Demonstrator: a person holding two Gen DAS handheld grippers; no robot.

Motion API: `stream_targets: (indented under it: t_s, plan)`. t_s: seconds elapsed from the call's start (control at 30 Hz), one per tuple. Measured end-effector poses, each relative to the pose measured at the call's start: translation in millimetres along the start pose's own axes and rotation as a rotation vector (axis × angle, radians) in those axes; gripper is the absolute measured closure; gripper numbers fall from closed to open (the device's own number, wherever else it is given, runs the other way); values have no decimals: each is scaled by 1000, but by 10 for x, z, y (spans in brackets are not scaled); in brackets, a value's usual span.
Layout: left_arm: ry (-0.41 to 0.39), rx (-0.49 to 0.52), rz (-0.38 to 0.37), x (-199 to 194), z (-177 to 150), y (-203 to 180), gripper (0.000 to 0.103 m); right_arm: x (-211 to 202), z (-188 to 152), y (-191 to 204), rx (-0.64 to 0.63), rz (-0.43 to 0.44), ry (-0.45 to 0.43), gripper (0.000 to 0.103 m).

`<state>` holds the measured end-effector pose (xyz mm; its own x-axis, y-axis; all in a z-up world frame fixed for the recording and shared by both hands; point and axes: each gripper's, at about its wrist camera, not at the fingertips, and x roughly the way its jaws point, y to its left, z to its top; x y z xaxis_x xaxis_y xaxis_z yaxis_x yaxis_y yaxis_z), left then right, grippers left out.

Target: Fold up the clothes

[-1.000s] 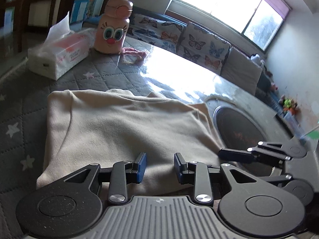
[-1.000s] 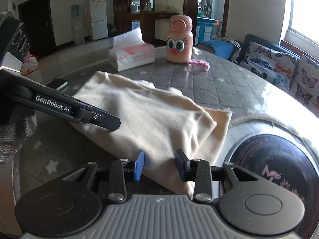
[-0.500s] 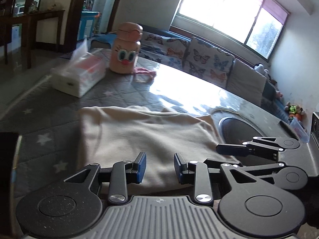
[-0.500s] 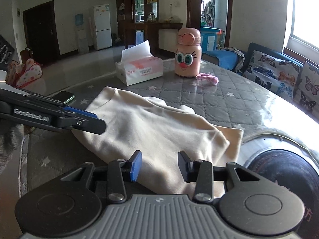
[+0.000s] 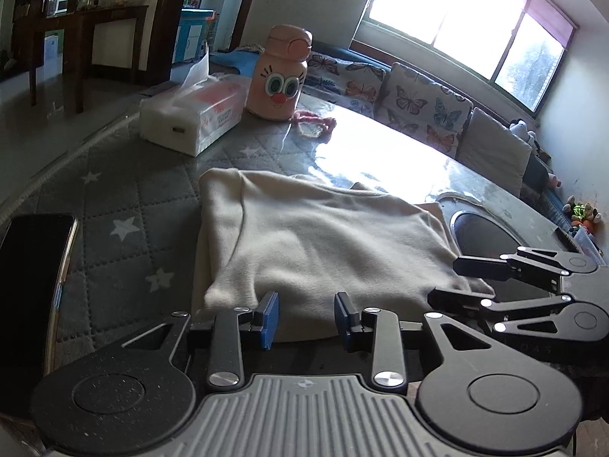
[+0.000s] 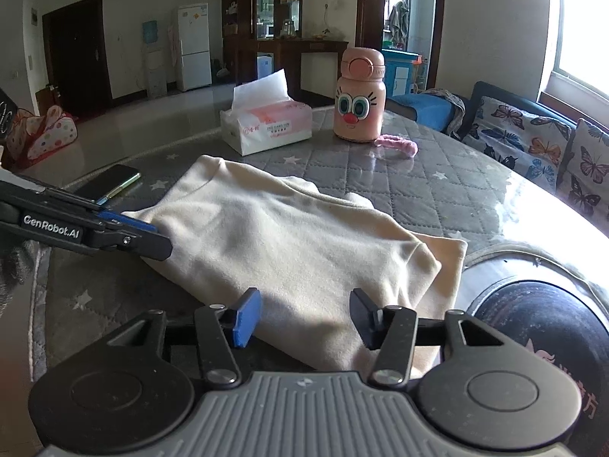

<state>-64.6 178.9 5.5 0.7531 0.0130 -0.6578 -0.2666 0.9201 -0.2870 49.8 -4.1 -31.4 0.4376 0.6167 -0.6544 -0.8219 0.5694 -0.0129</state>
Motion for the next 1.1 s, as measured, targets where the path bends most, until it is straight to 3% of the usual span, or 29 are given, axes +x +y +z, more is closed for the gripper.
stream_targets:
  t_s: [0.13, 0.47, 0.67, 0.77, 0.83, 1.1]
  plan:
    - [-23, -15, 13, -56, 17, 20, 61, -57, -20, 0, 0, -2, -8, 41]
    - [-30, -89, 42, -14, 26, 263, 65, 35, -80, -113, 64, -3, 13, 41]
    - [-38, -73, 38, -72, 49, 200, 62, 6, -88, -91, 61, 0, 6, 36]
    - [-40, -56, 38, -91, 33, 146, 55, -42, -84, -82, 61, 2, -7, 32]
    - [-42, -45, 39, -102, 22, 109, 50, -67, -85, -83, 65, 0, -12, 22]
    - [-46, 0, 44, -146, -26, -24, 31, -153, -121, -66, 63, -16, -27, 12]
